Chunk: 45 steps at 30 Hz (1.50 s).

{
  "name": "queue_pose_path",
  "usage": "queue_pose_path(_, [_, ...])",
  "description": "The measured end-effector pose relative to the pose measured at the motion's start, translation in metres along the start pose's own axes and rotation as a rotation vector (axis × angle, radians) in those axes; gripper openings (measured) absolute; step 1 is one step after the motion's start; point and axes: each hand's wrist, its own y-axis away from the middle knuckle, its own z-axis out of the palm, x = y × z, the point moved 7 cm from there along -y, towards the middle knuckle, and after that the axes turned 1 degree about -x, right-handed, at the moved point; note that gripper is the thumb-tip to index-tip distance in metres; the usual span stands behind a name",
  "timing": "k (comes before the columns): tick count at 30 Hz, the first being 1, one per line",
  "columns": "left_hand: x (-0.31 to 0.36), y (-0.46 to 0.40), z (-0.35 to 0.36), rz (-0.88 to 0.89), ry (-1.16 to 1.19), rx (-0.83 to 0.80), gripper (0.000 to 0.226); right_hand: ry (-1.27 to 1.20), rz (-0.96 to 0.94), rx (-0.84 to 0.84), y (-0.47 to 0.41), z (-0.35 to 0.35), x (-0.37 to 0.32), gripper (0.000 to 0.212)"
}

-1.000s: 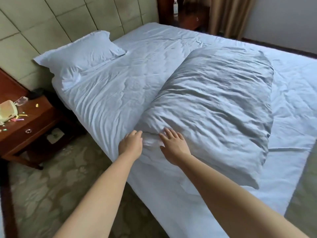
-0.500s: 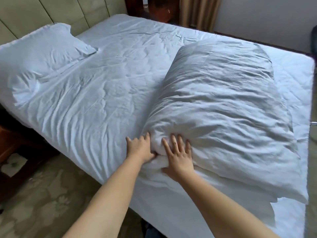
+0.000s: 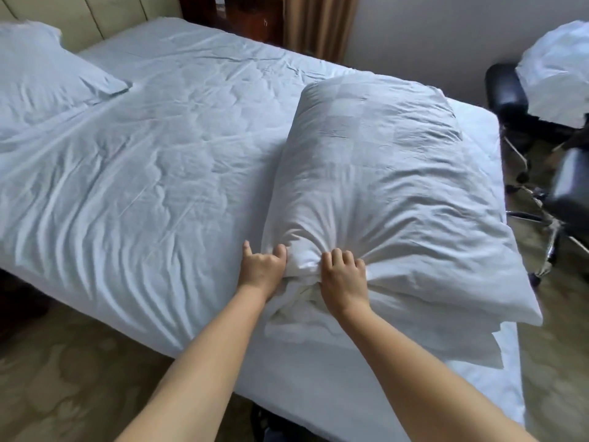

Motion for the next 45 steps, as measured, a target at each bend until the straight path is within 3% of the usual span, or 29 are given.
queue_pose_path(2, [0.006,0.007,-0.031,-0.012,0.027,-0.091,0.043,-0.038,-0.023,0.103,0.001,-0.030,0.005,0.010])
queue_pose_path(3, [0.009,0.015,-0.047,-0.024,0.030,-0.073,0.047,-0.073,-0.031,0.154,0.001,-0.052,0.007,0.007])
queue_pose_path(6, [0.014,0.034,-0.083,-0.063,0.092,-0.028,0.043,-0.059,-0.050,0.245,0.006,-0.102,0.016,0.009])
queue_pose_path(8, [0.020,0.053,-0.095,-0.052,0.120,0.118,0.044,-0.097,-0.047,0.251,0.023,-0.112,0.017,0.027])
queue_pose_path(10, [0.034,0.082,-0.088,0.020,0.086,0.199,0.040,-0.153,-0.094,0.171,0.053,-0.103,0.012,0.028])
queue_pose_path(12, [0.042,0.113,-0.041,0.023,0.097,-0.127,0.042,-0.184,-0.146,-0.150,0.085,-0.073,0.001,0.017])
queue_pose_path(14, [0.038,0.154,0.009,-0.047,0.169,-0.629,0.054,-0.179,-0.190,-0.517,0.114,-0.044,-0.013,0.021])
queue_pose_path(16, [0.027,0.175,0.017,-0.068,0.177,-0.756,0.060,-0.192,-0.249,-0.601,0.125,-0.044,-0.026,0.021])
queue_pose_path(21, [0.015,0.165,-0.030,-0.107,0.263,-0.586,0.056,-0.328,-0.191,-0.497,0.111,-0.082,-0.023,0.020])
queue_pose_path(25, [0.021,0.143,-0.064,-0.066,0.258,-0.478,0.054,-0.261,-0.177,-0.400,0.087,-0.108,-0.012,0.026])
queue_pose_path(33, [0.025,0.080,-0.088,0.051,0.287,-0.435,0.052,-0.158,0.007,-0.565,0.056,-0.101,0.035,0.042])
queue_pose_path(45, [0.068,-0.006,-0.110,0.176,0.298,-0.446,0.055,-0.188,0.162,-0.589,0.030,-0.084,0.104,0.051])
